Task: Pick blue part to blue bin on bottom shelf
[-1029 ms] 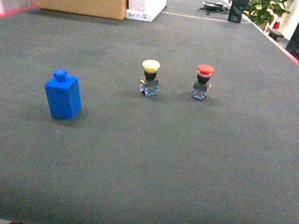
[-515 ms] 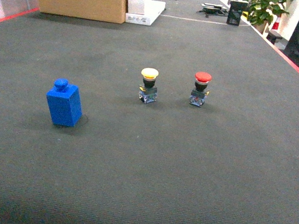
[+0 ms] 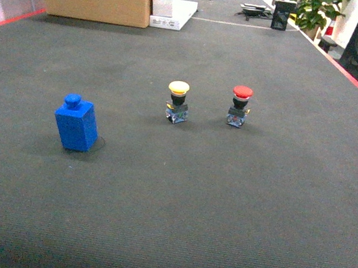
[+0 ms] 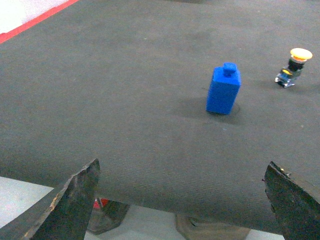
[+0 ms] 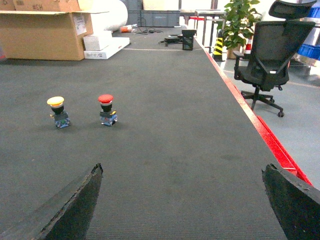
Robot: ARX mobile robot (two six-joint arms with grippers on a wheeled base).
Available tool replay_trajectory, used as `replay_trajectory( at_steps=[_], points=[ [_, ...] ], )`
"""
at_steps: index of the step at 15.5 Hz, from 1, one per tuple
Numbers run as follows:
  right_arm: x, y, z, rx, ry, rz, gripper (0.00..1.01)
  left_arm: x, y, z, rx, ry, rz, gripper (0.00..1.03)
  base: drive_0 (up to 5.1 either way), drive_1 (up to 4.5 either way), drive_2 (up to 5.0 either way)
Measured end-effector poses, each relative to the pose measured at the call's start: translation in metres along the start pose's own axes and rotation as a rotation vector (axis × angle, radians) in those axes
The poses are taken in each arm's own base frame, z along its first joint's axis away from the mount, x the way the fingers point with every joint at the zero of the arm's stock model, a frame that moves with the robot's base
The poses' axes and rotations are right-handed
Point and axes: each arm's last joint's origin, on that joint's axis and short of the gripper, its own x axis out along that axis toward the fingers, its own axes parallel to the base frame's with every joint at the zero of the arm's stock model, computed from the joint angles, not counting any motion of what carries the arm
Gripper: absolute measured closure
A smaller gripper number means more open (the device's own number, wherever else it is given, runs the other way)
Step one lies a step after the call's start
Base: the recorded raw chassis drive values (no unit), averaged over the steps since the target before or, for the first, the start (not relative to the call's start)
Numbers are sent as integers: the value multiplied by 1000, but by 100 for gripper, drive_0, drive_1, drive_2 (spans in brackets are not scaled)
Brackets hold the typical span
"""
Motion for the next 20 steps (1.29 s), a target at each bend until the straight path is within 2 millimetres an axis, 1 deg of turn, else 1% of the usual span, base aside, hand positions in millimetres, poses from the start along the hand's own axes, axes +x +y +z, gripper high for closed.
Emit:
replay_trajectory(
  at_steps=[1,3,4,5,6,8,11,12,13,17,20],
  points=[
    [0,0,0,0,2,-1,3,11,-7,4,0,-5,-42,5,0,0,0],
    [0,0,0,0,1,0,3,44,-28,26,-1,-28,-123,5,0,0,0],
    [0,0,0,0,1,-1,3,68,-38,38,-14,-40,-140,5,0,0,0],
    [0,0,0,0,1,-1,3,98,-51,40,-6,-19,-156,5,0,0,0],
    [0,0,0,0,1,-1,3,118,-58,35,6,20,-155,5,0,0,0],
    [0,0,0,0,1,-1,3,161,-70,18,38,110,-145,5,0,0,0],
    [0,0,0,0,1,-1,3,205,-75,3,60,168,-134,5,0,0,0],
    [0,0,0,0,1,-1,3,218,-75,-3,61,193,-129,5,0,0,0],
    [0,0,0,0,1,-1,3,226,-76,-5,62,202,-129,5,0,0,0],
    [0,0,0,0,1,-1,3,256,-81,-5,73,212,-146,5,0,0,0],
    [0,0,0,0,1,-1,3,274,-82,-6,74,224,-135,5,0,0,0]
  ],
)
